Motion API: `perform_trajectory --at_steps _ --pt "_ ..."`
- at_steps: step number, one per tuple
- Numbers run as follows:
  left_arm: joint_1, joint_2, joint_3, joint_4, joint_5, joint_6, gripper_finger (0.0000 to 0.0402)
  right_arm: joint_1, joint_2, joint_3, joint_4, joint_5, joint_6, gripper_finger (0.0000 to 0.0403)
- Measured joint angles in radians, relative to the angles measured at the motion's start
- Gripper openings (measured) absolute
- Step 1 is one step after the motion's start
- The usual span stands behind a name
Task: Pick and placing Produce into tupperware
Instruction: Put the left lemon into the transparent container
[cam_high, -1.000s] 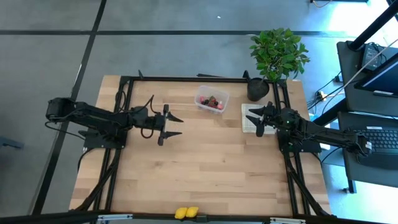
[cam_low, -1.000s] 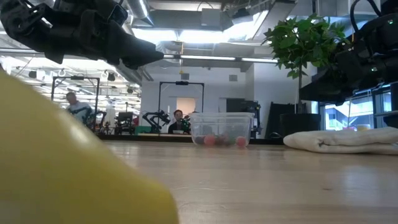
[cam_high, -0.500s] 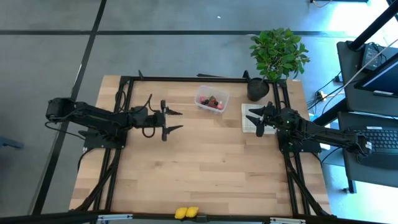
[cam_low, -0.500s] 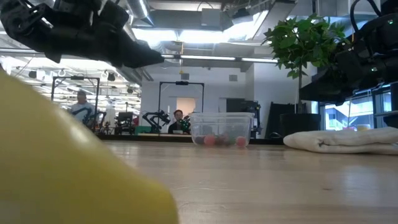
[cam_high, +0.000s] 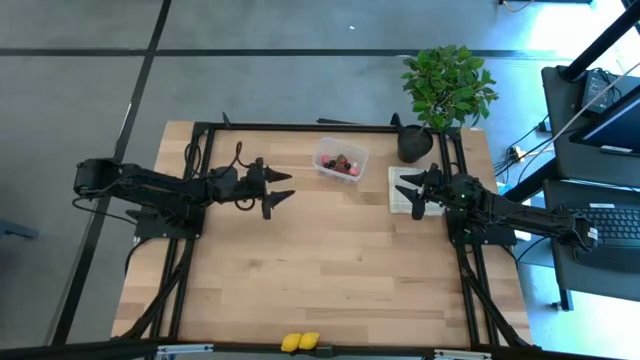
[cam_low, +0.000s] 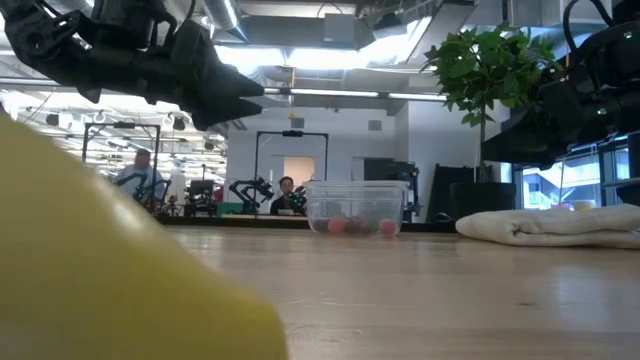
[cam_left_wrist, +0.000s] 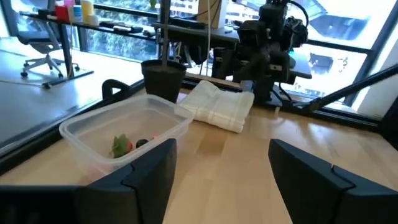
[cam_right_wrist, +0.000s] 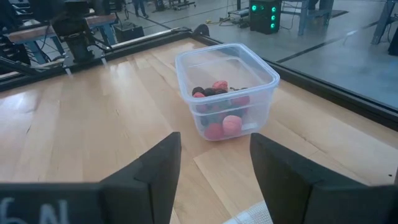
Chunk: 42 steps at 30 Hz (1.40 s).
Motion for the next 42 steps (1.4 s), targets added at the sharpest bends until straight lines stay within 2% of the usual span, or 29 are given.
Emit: perform_trajectory --at_steps 5,9,15,18,22,24,29,33,38,42 --pt "-0.015 0.0 0.0 0.0 0.115 0.146 0.0247 0.0 0.0 0.0 0.0 0.0 0.0 0.0195" --pt "-0.083 0.0 0.0 -0.001 0.174 0.33 0.0247 0.0 0.0 0.0 0.0 0.0 0.001 0.0195" --pt "-0.218 0.0 0.05 -0.011 0.162 0.338 0.0247 0.0 0.0 0.0 0.0 0.0 0.0 0.0195" --pt "-0.314 0.0 0.116 -0.112 0.102 0.348 0.0247 0.0 0.0 0.0 0.0 0.0 0.001 0.0195" --pt "-0.481 0.001 0.269 -0.466 -0.161 0.376 0.0247 0.0 0.0 0.0 0.0 0.0 0.001 0.0195" --pt "-0.557 0.001 0.347 -0.611 -0.253 0.343 0.0247 0.0 0.0 0.0 0.0 0.0 0.0 0.0195" --pt "-0.711 0.008 0.491 -0.845 -0.317 0.103 0.0247 0.0 0.0 0.0 0.0 0.0 0.0 0.0195" --pt "-0.819 0.079 0.571 -0.939 -0.403 0.051 0.0247 0.0 0.0 0.0 0.0 0.0 0.001 0.0195" --pt "-0.869 0.216 0.677 -0.99 -0.437 -0.021 0.0247 0.0 0.0 0.0 0.0 0.0 0.001 0.0195" --pt "-0.886 0.346 0.771 -1.108 -0.429 -0.093 0.0247 0.0 0.0 0.0 0.0 0.0 0.001 0.0195"
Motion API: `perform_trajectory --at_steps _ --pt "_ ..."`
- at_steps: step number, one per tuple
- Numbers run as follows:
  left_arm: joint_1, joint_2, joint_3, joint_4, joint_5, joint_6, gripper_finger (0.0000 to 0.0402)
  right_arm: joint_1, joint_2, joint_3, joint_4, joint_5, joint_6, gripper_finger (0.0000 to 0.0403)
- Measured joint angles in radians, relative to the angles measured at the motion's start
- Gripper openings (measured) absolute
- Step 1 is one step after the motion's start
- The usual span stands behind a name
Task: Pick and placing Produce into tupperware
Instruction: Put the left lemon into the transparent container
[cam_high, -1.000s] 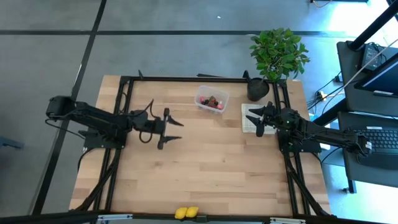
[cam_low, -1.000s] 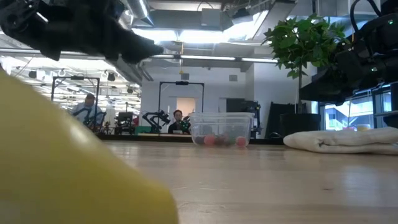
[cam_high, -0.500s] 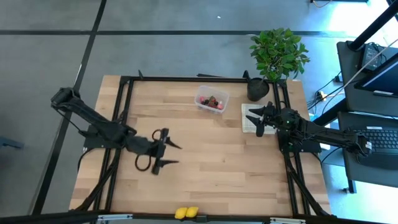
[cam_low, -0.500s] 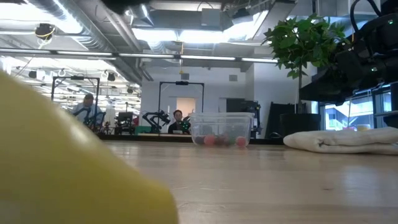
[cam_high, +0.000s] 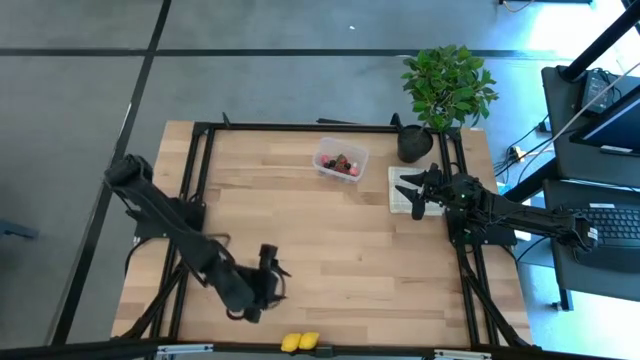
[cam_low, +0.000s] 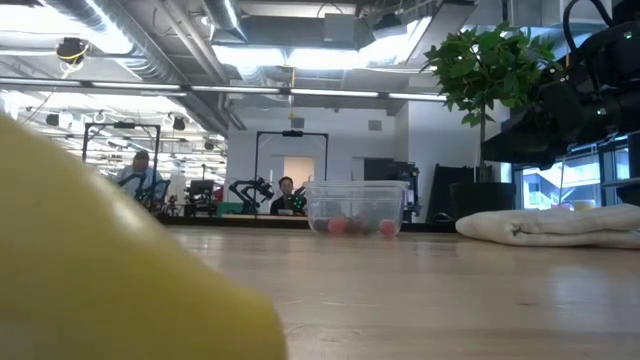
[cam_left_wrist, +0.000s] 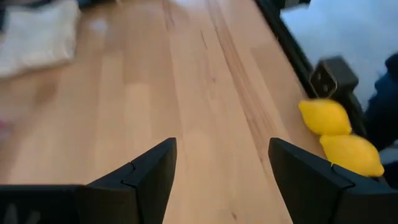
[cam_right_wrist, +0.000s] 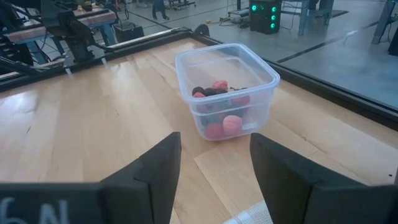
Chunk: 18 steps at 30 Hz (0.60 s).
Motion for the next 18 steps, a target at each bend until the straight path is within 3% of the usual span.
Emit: perform_trajectory --at_steps 18 --pt "-0.074 0.354 0.399 -0.209 0.078 -0.29 0.0247 0.0 0.0 0.0 0.007 0.0 0.001 0.0195"
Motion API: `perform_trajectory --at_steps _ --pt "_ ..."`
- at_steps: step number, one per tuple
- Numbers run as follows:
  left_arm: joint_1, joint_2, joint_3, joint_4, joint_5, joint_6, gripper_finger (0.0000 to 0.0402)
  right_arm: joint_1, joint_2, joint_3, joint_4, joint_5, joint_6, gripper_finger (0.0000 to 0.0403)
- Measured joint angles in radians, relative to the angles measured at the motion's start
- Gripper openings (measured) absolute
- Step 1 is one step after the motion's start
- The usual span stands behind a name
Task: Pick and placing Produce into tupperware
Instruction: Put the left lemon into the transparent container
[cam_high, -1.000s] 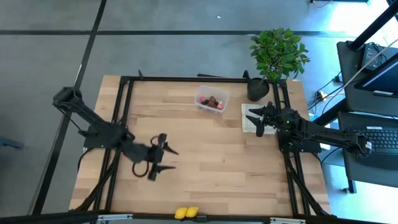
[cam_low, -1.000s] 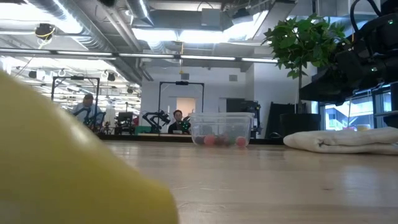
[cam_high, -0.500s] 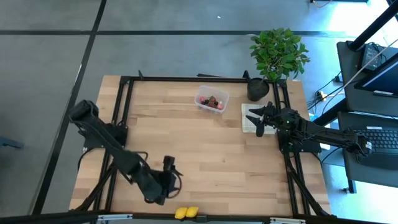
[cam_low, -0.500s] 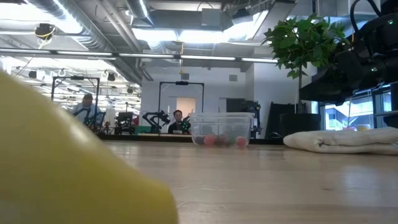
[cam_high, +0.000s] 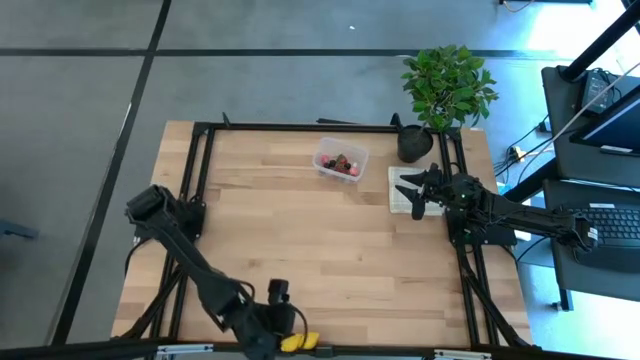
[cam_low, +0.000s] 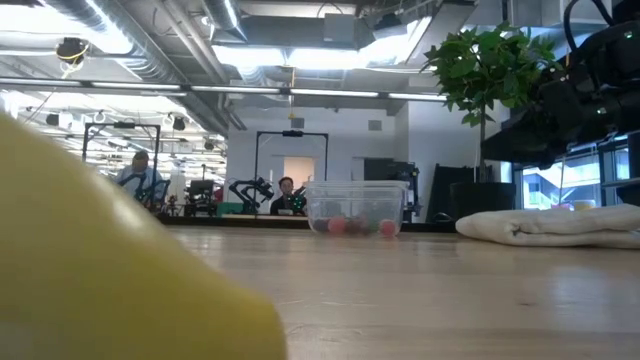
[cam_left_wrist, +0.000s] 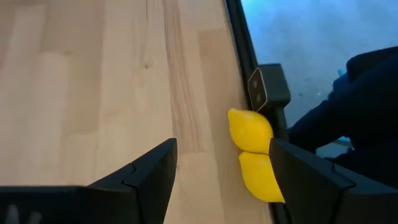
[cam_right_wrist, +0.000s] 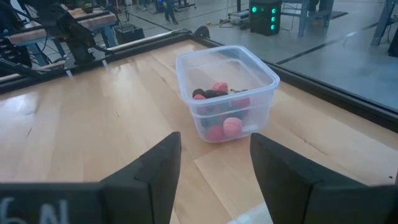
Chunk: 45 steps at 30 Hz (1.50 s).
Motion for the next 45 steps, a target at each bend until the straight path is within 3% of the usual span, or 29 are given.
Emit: perform_trajectory --at_steps 23,30,45 --pt "-0.035 0.235 0.263 -0.287 0.108 -0.317 0.0247 0.0 0.0 0.0 -0.007 0.0 0.0 0.0195" --pt "-0.036 0.295 0.34 -0.306 0.147 -0.325 0.0247 0.0 0.0 0.0 -0.007 0.0 0.0 0.0195" --pt "-0.03 0.337 0.343 -0.322 0.183 -0.347 0.0235 0.0 0.0 0.0 -0.007 0.0 0.0 0.0195"
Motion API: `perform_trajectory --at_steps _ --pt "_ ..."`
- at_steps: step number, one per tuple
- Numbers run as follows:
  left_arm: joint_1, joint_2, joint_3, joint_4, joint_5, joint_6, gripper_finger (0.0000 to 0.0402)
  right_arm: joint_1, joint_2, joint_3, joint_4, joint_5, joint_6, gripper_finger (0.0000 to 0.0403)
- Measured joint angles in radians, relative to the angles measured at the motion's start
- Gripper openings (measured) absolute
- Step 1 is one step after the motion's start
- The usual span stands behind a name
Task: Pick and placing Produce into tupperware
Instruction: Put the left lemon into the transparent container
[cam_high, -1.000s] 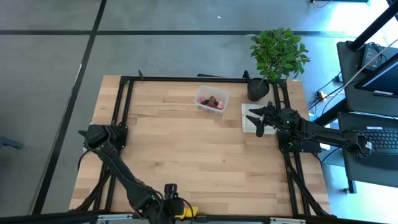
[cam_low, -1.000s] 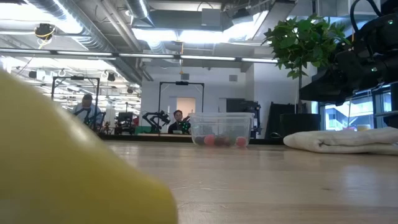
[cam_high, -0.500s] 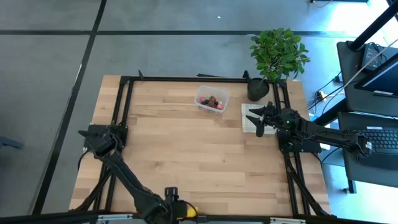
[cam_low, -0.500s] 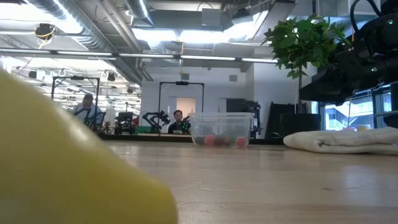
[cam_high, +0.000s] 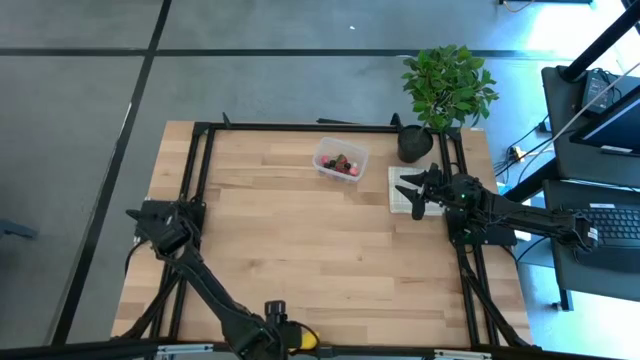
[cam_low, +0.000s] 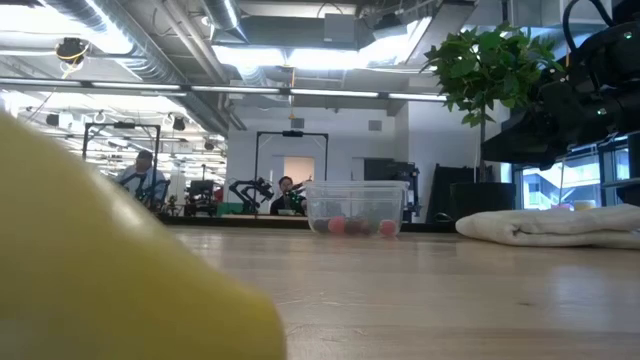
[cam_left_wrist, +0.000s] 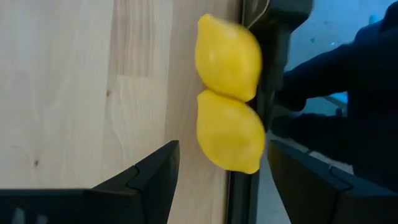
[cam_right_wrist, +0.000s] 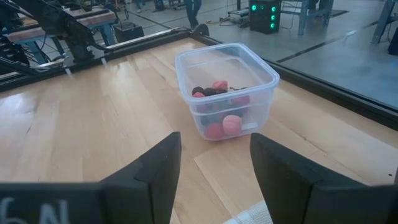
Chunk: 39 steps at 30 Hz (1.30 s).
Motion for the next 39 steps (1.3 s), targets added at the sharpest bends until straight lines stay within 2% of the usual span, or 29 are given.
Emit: perform_trajectory --at_steps 5,16,27,39 --pt "0.001 0.027 -0.001 -0.004 0.035 -0.001 0.0235 0.0 0.0 0.0 0.0 0.0 0.0 0.0195" --pt "0.012 0.066 -0.001 0.075 0.027 0.026 0.0235 0.0 0.0 0.0 0.0 0.0 -0.001 0.0195" --pt "0.03 0.065 -0.001 0.054 0.017 0.026 0.0235 0.0 0.0 0.0 0.0 0.0 0.0 0.0195" --pt "0.05 0.089 -0.002 0.048 0.109 0.025 0.0235 0.0 0.0 0.0 0.0 0.0 -0.003 0.0195"
